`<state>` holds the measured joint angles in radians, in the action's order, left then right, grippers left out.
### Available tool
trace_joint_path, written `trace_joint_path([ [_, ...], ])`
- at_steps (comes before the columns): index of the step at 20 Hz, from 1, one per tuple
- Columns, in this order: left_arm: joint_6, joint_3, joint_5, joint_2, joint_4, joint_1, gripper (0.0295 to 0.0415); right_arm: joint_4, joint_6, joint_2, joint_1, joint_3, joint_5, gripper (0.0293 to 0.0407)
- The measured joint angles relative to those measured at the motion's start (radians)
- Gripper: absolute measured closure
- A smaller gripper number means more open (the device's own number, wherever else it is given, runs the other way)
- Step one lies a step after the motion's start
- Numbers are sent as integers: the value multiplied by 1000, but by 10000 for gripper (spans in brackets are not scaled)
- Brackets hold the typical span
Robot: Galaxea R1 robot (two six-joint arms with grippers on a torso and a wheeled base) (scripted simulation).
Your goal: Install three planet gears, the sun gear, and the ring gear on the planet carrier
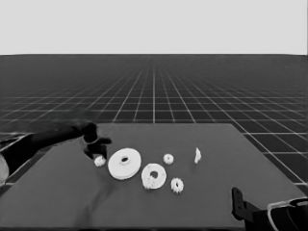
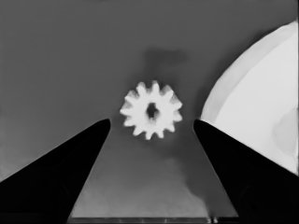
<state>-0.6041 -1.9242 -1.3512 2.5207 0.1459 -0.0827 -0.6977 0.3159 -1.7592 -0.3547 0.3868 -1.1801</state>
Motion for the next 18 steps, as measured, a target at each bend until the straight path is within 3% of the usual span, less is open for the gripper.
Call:
trace_joint_path([
  [3, 31, -70, 45, 33, 17, -49, 326, 0, 0, 0, 0, 0, 0, 315],
  [8, 39, -88, 55, 42, 19, -57, 327, 0, 0, 0, 0, 0, 0, 315],
  [10, 40, -91, 56, 40, 20, -57, 395, 0, 0, 0, 0, 0, 0, 315],
  [18, 40, -91, 55, 40, 20, -57, 398, 0, 0, 0, 0, 0, 0, 315],
])
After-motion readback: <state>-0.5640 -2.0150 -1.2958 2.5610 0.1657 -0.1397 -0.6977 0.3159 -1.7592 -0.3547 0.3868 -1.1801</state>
